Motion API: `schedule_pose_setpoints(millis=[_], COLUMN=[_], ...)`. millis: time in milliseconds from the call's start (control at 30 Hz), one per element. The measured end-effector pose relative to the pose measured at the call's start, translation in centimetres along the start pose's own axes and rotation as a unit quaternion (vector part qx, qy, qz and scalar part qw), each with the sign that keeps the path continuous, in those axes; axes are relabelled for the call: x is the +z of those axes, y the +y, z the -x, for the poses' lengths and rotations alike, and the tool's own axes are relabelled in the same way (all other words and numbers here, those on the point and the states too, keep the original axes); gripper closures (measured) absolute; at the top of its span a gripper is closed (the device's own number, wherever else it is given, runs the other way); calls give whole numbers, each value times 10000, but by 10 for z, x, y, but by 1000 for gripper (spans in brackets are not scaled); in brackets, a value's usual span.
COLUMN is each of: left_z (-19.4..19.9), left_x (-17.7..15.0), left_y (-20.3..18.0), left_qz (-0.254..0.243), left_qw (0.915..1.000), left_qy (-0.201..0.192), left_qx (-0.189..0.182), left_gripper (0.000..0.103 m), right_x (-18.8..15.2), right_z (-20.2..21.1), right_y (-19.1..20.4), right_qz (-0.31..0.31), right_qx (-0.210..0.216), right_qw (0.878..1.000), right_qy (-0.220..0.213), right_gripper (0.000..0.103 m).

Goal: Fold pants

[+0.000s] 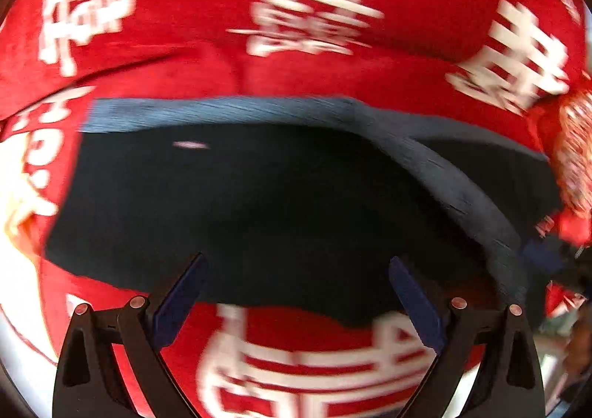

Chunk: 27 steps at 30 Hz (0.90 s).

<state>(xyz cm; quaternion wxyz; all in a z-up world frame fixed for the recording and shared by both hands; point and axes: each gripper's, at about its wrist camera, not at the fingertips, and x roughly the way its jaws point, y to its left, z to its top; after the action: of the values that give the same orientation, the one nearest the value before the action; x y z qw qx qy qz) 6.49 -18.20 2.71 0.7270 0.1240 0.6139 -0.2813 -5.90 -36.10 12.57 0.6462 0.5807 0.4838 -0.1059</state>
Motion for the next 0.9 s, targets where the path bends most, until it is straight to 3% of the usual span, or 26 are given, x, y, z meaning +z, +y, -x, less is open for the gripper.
schedule_pose_setpoints(millis=[133,267,400,567,633,767,900], left_z=[-6,-11,-28,-52,-60,-71,-75], left_x=[-23,-35,-36,-42,-44,-46,-48], left_y=[-56,-96,-134,-168,-177,-192,-206], left_qz=[-394,-559,-655,-808,-800,-681,-752], left_qw=[9973,9921,9887,9865,9858,9844,9859], left_qy=[212,385,546,767,852,983,974], left_qx=[-589,-1055,-1235,-1204,-1206,-1288,-1131], left_gripper=[4,4,4,4,4,4,4], right_x=[-63,-115,-150,-172,-172,-168,-171], right_z=[37,75,109,136,134,126,124], right_y=[-37,-84,-126,-177,-196,-228,-251], right_qz=[-461,-983,-1288,-1654,-1736,-1909,-2063], right_qx=[-167,-659,-1246,-1544,-1430,-839,-208], right_qw=[9981,9895,9781,9666,9686,9745,9761], right_qy=[-366,-826,-1063,-1203,-1056,-823,-649], right_gripper=[49,49,49,48,48,48,51])
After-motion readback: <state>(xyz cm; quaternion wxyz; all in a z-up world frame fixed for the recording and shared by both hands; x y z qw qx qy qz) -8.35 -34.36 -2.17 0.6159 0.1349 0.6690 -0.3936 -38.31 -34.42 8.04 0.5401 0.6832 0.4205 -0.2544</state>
